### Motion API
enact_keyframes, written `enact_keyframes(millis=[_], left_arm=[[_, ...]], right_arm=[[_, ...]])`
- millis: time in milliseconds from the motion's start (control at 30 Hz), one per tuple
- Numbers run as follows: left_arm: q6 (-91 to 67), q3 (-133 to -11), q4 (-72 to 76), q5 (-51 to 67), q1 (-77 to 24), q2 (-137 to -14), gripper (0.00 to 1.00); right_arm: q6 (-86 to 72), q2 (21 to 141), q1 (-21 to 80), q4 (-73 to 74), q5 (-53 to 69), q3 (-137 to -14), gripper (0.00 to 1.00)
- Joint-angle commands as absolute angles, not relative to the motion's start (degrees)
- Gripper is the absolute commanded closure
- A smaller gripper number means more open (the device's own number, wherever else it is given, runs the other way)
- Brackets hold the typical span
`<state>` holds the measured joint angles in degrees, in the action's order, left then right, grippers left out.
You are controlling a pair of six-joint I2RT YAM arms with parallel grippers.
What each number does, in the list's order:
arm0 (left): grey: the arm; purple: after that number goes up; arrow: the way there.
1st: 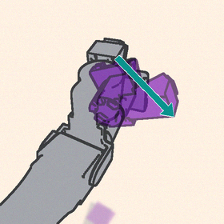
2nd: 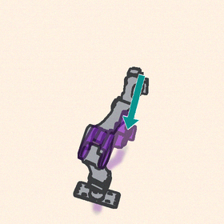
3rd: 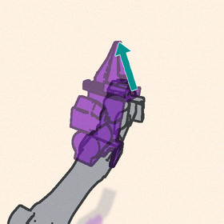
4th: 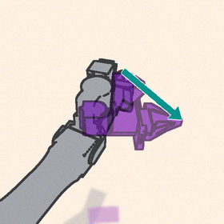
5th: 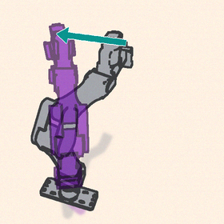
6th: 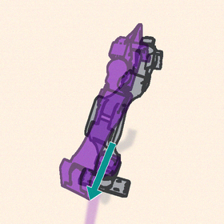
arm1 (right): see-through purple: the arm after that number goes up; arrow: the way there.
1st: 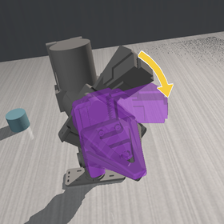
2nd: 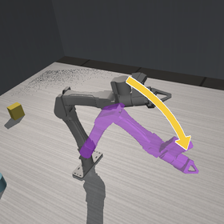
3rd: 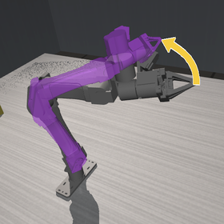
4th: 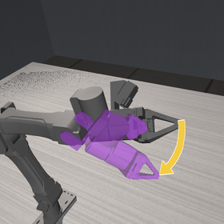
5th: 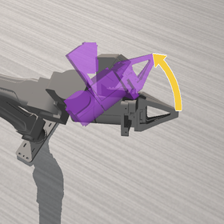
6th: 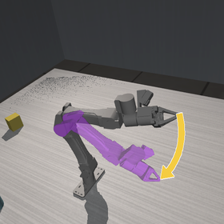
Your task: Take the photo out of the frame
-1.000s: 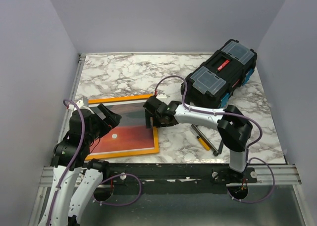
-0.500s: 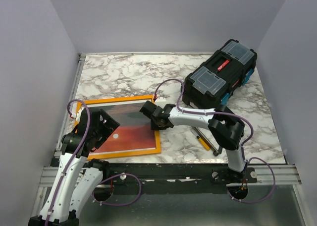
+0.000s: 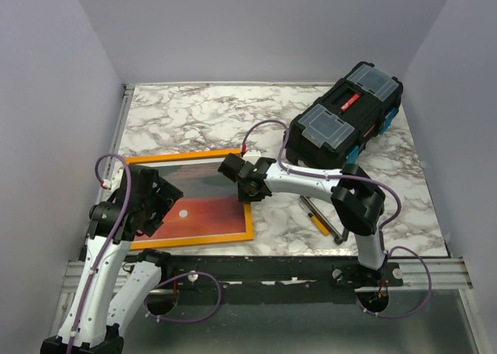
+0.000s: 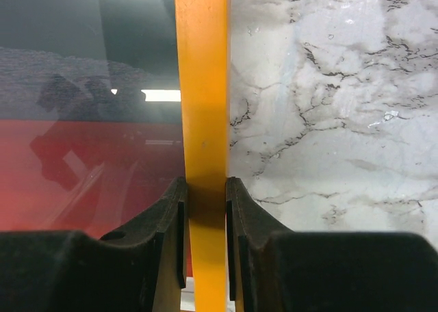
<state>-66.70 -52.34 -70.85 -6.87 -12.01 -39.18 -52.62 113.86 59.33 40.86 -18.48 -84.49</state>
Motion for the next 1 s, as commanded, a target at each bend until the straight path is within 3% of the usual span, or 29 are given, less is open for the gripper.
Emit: enact_keyframes(millis=[0,500,833,967], left_arm=[[-67.85,-55.59,-74.82,-7.56,-12.13,-38.64,0.02],[-66.08,-69.75,-79.74,-4.02,-12.15,-38.46,0.02],[-70.56,-64.08,-69.60,4.90,-11.95,-43.51,0.02],[-72.33,-59.92,-62.15,2.52,-11.43,-47.07,0.01]], right_arm=[[-55.07,110.91,59.37,42.95,-15.25,-87.94,0.99],[-57.28,109.39,51.82,35.52,-6.32,-92.44,1.00],[-46.30,120.73,44.62,35.50,-3.64,-105.96,0.99],[-43.87,124.17,42.42,35.16,-3.29,-109.04,1.00]])
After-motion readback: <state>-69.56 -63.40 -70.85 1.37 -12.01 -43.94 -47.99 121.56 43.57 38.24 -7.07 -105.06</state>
